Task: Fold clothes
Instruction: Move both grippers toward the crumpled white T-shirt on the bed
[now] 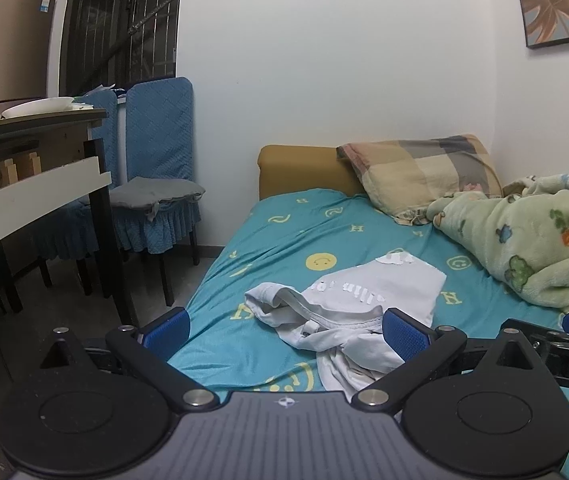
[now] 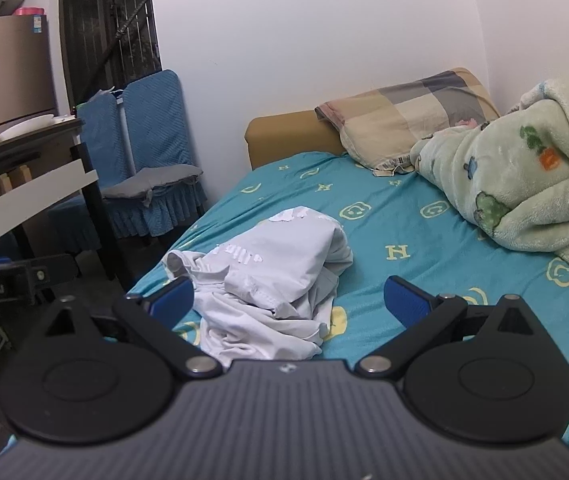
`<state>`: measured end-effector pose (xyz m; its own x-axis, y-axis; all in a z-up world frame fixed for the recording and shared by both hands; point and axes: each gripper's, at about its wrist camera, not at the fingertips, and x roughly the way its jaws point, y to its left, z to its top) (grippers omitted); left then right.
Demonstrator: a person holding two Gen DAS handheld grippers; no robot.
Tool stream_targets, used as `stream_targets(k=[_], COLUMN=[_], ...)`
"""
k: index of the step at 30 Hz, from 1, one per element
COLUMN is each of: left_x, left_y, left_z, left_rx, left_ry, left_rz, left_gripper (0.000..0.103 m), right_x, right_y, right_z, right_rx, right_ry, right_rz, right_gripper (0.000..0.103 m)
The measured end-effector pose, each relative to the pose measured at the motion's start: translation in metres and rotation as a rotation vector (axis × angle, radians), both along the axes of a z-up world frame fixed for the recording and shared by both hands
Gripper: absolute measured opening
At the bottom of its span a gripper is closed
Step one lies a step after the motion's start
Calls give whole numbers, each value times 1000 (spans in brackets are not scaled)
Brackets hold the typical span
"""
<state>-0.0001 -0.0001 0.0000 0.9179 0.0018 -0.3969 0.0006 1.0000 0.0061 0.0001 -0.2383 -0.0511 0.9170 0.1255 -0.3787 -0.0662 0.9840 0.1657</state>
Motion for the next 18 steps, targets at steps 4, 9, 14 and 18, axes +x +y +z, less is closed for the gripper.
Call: stream_targets(k=[4, 9, 14, 18], left_x=[1, 4, -2, 0], left_y=[-2, -9, -1, 1], left_z=[0, -1, -1, -4], left_rx=[22, 49, 18, 11], left_ry=[-1, 10, 15, 23], left_rz=[4, 11, 10, 9], left_gripper=[103, 103, 103, 103], right_x=[0, -8, -8, -8], right_y=[-1, 3, 4, 2], right_z=[3, 6, 6, 8], right_rx=[-2, -4, -6, 8], right_ry=[-28, -43, -24, -18], right_rz=[5, 2, -3, 7], right_gripper=[103, 103, 103, 103])
